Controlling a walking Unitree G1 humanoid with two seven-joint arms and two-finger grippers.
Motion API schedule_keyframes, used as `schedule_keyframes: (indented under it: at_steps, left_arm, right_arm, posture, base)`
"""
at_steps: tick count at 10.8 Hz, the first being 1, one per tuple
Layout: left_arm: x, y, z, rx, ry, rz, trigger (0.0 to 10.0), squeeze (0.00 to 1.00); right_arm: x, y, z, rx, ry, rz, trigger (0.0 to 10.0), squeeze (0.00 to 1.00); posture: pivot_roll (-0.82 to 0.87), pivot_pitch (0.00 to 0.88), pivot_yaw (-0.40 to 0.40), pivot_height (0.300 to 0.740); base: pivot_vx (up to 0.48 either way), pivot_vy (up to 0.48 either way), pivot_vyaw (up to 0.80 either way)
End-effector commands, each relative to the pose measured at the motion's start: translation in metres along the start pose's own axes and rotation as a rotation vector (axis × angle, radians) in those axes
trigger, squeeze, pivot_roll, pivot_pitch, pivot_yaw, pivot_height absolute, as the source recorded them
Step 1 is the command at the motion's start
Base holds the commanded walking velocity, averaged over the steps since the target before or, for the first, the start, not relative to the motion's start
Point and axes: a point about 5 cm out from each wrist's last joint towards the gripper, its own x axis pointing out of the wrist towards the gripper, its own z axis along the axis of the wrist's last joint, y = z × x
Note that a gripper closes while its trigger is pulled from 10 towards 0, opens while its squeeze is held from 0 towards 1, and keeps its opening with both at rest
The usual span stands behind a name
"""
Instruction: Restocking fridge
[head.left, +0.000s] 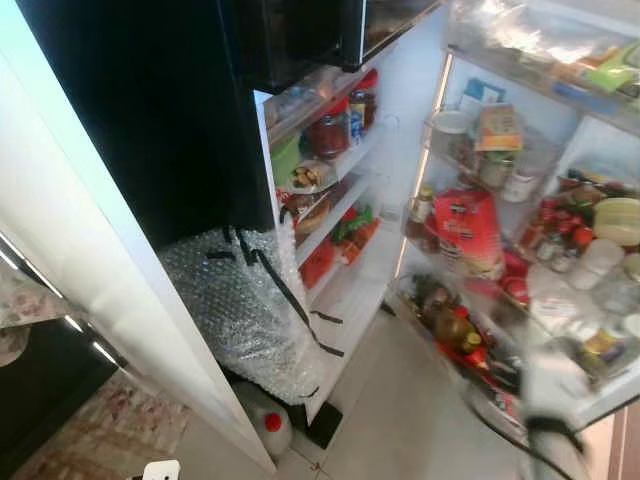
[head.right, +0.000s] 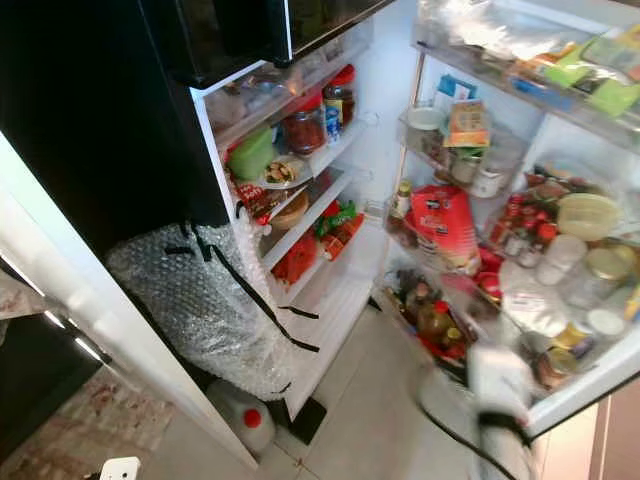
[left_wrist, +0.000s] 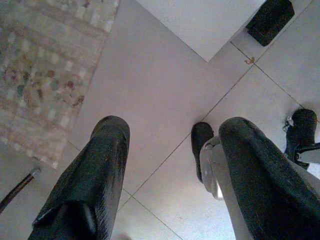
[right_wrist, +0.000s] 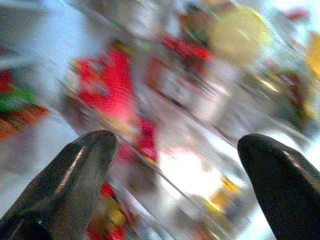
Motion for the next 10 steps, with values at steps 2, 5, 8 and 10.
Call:
schedule_keyframes:
  at_steps: [2, 5, 8, 10]
  left_arm:
    - [-0.001, 0.002, -0.006, 0.007, 0.031, 0.000, 10.0, 0.00]
    - [-0.001, 0.002, -0.007, 0.002, 0.033, 0.000, 10.0, 0.00]
    - [-0.001, 0.000, -0.007, 0.001, 0.036, 0.001, 10.0, 0.00]
    - [0.000, -0.008, -0.004, -0.001, 0.028, -0.010, 10.0, 0.00]
  right_arm:
    - [-0.007, -0.032, -0.010, -0.003, 0.088, -0.225, 10.0, 0.00]
    - [-0.006, -0.072, -0.010, -0.022, 0.148, -0.494, 10.0, 0.00]
    - [0.006, -0.074, 0.001, -0.023, 0.121, -0.511, 10.0, 0.00]
    - [0.008, -0.071, 0.001, -0.025, 0.137, -0.509, 10.0, 0.00]
  posture:
    - [-0.21, 0.000, 0.088, 0.740]
    - [-0.21, 0.000, 0.086, 0.740]
    - [-0.21, 0.000, 0.085, 0.740]
    - [-0.20, 0.000, 0.082, 0.740]
  base:
    - [0.000, 0.000, 0.00]
    - [0.000, 0.000, 0.00]
    - [0.000, 0.000, 0.00]
    - [0.000, 0.000, 0.00]
